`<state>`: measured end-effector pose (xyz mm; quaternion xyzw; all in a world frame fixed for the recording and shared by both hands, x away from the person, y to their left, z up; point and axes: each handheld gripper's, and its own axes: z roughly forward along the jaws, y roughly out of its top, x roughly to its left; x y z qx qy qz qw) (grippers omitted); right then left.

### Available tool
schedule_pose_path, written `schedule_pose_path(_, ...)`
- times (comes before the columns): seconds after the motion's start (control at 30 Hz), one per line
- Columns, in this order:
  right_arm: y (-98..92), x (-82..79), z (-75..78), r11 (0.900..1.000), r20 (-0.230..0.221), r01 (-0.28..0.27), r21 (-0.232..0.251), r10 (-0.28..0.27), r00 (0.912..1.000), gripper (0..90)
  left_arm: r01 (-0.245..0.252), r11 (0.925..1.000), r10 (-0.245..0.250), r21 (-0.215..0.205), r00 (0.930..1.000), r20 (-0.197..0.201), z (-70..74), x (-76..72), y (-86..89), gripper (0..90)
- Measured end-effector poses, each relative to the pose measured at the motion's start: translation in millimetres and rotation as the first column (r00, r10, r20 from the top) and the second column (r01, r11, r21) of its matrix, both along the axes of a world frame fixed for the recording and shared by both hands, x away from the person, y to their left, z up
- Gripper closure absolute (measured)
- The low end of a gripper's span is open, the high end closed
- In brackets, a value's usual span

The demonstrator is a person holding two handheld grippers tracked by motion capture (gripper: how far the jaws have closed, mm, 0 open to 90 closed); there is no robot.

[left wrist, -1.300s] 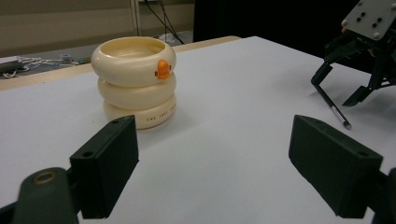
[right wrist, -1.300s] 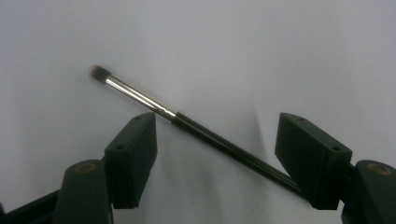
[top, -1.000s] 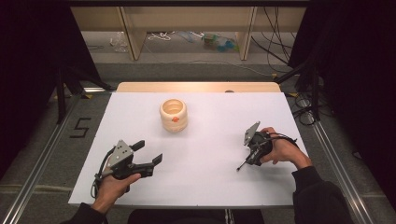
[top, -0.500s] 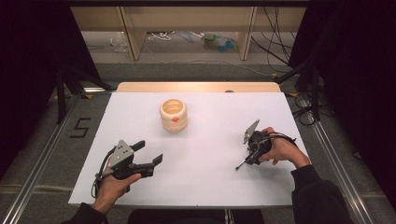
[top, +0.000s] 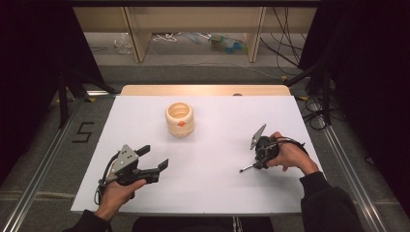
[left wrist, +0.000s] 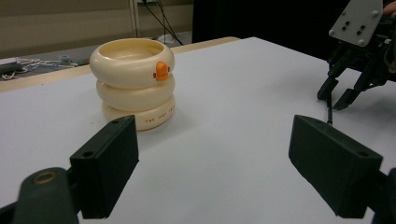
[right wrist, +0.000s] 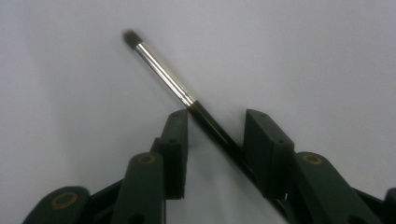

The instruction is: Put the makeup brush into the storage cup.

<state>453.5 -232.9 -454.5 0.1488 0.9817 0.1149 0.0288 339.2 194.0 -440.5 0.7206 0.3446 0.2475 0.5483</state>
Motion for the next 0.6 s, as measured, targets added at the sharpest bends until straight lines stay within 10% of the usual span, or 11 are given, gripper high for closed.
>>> schedule_pose_path(0.6,13.0,-4.3,0.9,0.997,-0.013,-0.036,-0.072,0.035,0.9993,77.5,-0.003,0.9999,0.003,-0.013,0.9999,-0.011,-0.7,-1.2,-1.0,16.0)
